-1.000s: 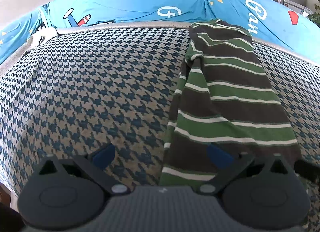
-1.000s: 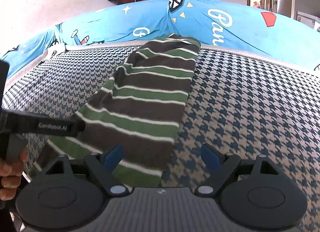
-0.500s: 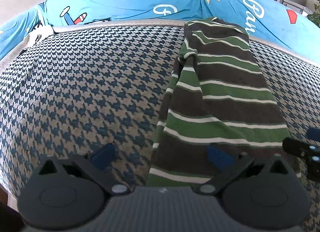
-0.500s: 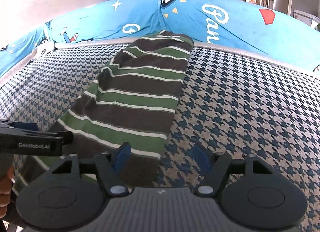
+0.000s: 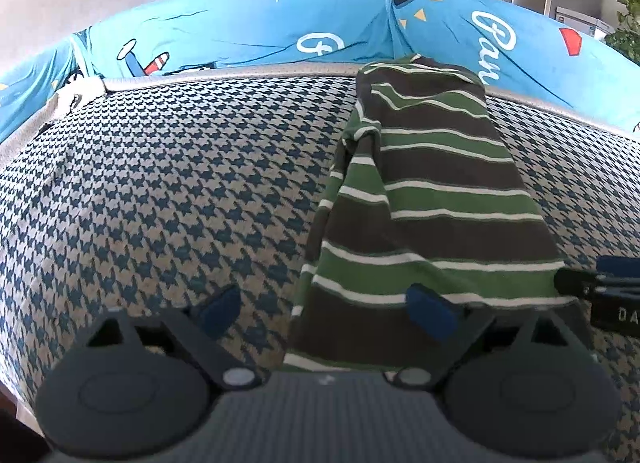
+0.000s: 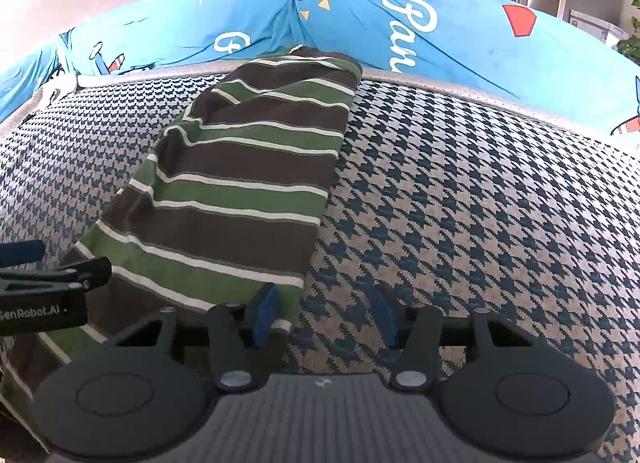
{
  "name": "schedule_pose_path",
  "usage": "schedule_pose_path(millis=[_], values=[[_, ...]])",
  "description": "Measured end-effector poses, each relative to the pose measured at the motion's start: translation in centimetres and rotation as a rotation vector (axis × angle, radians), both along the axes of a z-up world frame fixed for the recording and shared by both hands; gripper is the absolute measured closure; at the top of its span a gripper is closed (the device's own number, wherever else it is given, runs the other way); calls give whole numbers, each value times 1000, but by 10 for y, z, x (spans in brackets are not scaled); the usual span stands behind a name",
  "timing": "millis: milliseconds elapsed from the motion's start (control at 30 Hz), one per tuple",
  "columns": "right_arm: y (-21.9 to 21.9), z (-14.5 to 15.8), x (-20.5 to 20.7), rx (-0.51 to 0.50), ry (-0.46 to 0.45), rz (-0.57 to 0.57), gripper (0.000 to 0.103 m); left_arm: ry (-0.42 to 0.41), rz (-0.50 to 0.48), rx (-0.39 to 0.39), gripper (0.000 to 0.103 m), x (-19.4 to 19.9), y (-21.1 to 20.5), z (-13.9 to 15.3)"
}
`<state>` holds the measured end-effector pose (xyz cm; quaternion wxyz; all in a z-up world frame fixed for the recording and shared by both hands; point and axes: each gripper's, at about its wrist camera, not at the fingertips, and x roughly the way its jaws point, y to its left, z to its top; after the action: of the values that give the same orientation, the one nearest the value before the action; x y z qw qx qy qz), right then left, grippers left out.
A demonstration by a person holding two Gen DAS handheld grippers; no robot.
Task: Fold clothes
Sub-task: 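Grasp the strip's hem end with the left gripper while the right gripper grips beside it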
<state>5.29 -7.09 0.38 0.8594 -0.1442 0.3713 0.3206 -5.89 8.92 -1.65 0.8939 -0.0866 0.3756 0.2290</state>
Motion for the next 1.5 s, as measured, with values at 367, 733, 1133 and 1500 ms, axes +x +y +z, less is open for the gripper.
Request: schedule_pose_path(millis=[367, 733, 1133, 1500], values=[[2, 4, 10, -25, -18, -43, 63, -13, -28, -31, 44, 6, -3, 3], [4, 7, 28, -36, -16, -80, 68, -20, -71, -18, 49, 24, -6, 13], [9, 12, 49, -13, -22, -109, 57, -27, -124, 39, 6, 55, -10, 26], [22, 19, 74, 131, 38, -27, 55, 11, -152, 19, 5, 88, -3, 25]])
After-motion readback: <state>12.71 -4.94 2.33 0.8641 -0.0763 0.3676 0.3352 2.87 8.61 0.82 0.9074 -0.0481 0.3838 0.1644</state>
